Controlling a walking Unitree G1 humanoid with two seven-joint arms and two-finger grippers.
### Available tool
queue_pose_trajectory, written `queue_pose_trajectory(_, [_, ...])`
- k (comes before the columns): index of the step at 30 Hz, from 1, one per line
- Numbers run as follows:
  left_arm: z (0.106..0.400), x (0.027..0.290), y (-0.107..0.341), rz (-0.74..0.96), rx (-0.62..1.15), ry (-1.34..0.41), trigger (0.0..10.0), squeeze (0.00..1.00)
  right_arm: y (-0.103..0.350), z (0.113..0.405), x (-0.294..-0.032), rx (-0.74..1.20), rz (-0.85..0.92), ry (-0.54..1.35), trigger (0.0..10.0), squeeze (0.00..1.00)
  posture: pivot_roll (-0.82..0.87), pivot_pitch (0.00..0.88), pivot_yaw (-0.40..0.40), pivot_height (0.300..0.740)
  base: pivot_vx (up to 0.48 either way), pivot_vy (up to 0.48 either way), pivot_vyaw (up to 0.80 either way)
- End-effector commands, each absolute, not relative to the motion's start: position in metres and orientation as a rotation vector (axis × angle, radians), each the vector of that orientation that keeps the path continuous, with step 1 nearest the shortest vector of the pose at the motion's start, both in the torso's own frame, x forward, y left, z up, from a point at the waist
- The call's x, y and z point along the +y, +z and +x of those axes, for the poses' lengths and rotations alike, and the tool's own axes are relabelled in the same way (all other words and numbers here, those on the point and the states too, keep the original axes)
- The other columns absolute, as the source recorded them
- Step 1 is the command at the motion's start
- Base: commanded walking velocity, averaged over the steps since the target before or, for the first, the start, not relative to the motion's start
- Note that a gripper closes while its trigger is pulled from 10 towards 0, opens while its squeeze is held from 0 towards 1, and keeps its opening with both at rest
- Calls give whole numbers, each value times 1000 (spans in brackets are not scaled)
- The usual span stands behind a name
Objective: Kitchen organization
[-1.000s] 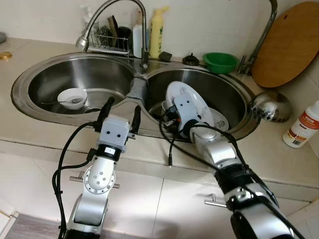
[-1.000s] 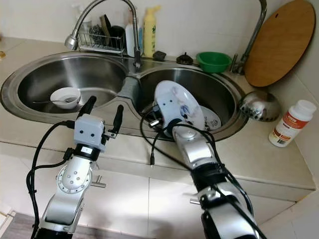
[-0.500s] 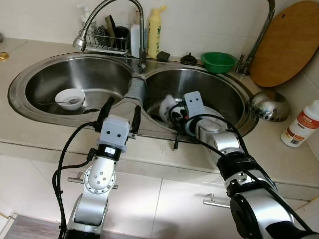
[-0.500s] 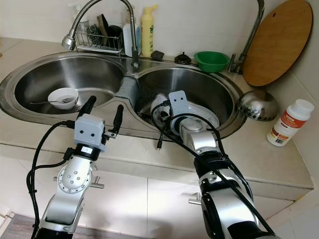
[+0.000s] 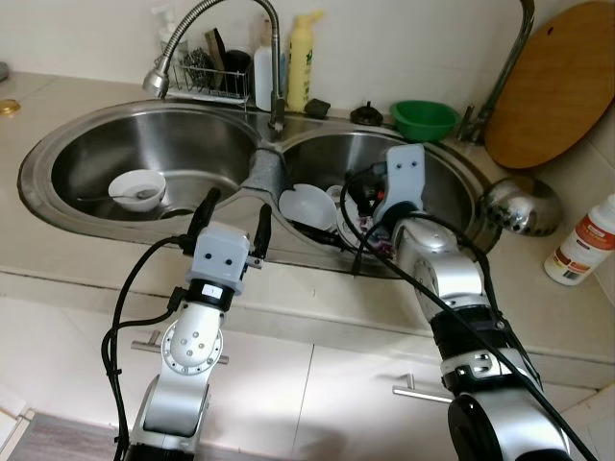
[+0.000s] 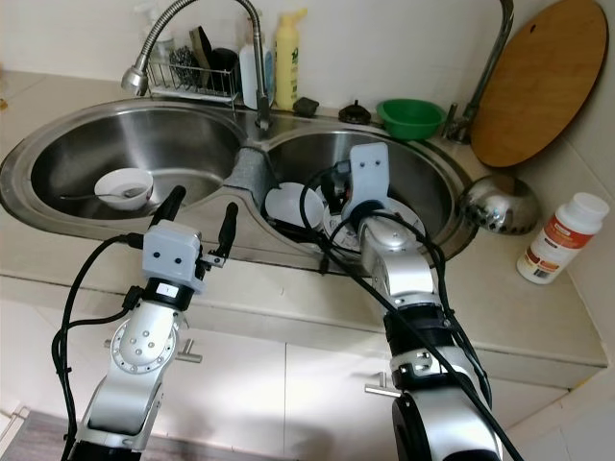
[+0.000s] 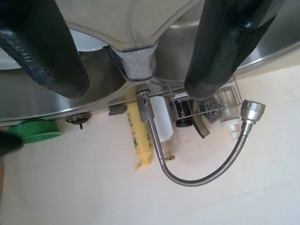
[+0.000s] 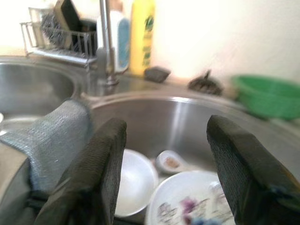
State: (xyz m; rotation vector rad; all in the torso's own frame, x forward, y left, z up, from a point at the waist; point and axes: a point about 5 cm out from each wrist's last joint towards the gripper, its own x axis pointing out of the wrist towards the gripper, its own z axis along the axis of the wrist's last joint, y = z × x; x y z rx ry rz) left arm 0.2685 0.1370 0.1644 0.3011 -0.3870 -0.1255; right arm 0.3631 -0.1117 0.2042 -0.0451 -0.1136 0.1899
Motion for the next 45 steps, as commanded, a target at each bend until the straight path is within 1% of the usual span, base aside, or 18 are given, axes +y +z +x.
queue_pose_trajectory(1, [267, 136, 169, 290, -400, -129, 10000, 0, 217, 354, -116, -210, -111, 149, 10000, 0, 86, 0, -88, 740, 0, 0, 0])
queue_pose_trajectory(3, [267, 136, 169, 289, -401, -128, 10000, 0, 220, 350, -116, -242, -129, 136, 10000, 0, 84, 0, -86, 740, 0, 0, 0])
queue_pose_trajectory(4, [267, 136, 169, 288, -400, -128, 10000, 0, 223, 343, -117, -294, -166, 124, 10000, 0, 83, 0, -85, 740, 0, 0, 0])
queue_pose_trajectory(5, [267, 136, 169, 284, -401, -130, 10000, 0, 226, 332, -118, -384, -255, 102, 10000, 0, 83, 0, -84, 740, 0, 0, 0])
queue_pose_trajectory(6, [267, 136, 170, 285, -400, -130, 10000, 0, 227, 324, -119, -443, -307, 94, 10000, 0, 84, 0, -82, 740, 0, 0, 0])
queue_pose_trajectory(8, [266, 140, 170, 294, -393, -115, 10000, 0, 223, 311, -123, -493, -358, 79, 10000, 0, 81, 0, -76, 740, 0, 0, 0])
queue_pose_trajectory(11, [262, 147, 172, 305, -392, -100, 10000, 0, 216, 299, -132, -496, -376, 47, 10000, 0, 89, 0, -84, 740, 0, 0, 0])
queue_pose_trajectory(20, [259, 154, 174, 311, -385, -76, 10000, 0, 196, 275, -151, -464, -414, -11, 10000, 0, 83, 0, -79, 740, 0, 0, 0])
queue_pose_trajectory(25, [259, 152, 176, 318, -393, -91, 10000, 0, 188, 272, -152, -427, -398, -28, 10000, 0, 84, 0, -73, 740, 0, 0, 0])
queue_pose_trajectory(30, [263, 150, 177, 318, -398, -102, 10000, 0, 186, 274, -150, -415, -378, -36, 10000, 0, 88, 0, -69, 740, 0, 349, 0])
queue_pose_trajectory(35, [263, 149, 179, 320, -405, -108, 10000, 0, 183, 274, -149, -404, -370, -33, 10000, 0, 92, 0, -72, 740, 0, 0, 0])
queue_pose_trajectory(45, [264, 149, 178, 321, -403, -113, 10000, 0, 182, 275, -149, -401, -357, -49, 10000, 0, 93, 0, -69, 740, 0, 480, 0])
